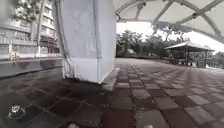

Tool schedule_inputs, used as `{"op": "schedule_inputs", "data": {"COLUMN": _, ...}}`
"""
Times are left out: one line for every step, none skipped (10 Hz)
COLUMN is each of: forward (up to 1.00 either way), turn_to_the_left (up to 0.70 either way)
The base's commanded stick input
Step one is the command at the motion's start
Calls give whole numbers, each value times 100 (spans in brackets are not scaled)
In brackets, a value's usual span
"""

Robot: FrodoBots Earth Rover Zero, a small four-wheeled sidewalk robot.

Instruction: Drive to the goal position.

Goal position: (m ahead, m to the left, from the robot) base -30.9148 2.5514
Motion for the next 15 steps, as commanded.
{"op": "schedule_inputs", "data": {"forward": 0, "turn_to_the_left": 0}}
{"op": "schedule_inputs", "data": {"forward": 0, "turn_to_the_left": 0}}
{"op": "schedule_inputs", "data": {"forward": 0, "turn_to_the_left": 0}}
{"op": "schedule_inputs", "data": {"forward": 0, "turn_to_the_left": -1}}
{"op": "schedule_inputs", "data": {"forward": 0, "turn_to_the_left": -9}}
{"op": "schedule_inputs", "data": {"forward": 0, "turn_to_the_left": -50}}
{"op": "schedule_inputs", "data": {"forward": 0, "turn_to_the_left": -70}}
{"op": "schedule_inputs", "data": {"forward": 0, "turn_to_the_left": -70}}
{"op": "schedule_inputs", "data": {"forward": 0, "turn_to_the_left": -70}}
{"op": "schedule_inputs", "data": {"forward": 0, "turn_to_the_left": -70}}
{"op": "schedule_inputs", "data": {"forward": 0, "turn_to_the_left": -70}}
{"op": "schedule_inputs", "data": {"forward": 0, "turn_to_the_left": -70}}
{"op": "schedule_inputs", "data": {"forward": 0, "turn_to_the_left": -70}}
{"op": "schedule_inputs", "data": {"forward": 0, "turn_to_the_left": -70}}
{"op": "schedule_inputs", "data": {"forward": 0, "turn_to_the_left": -70}}
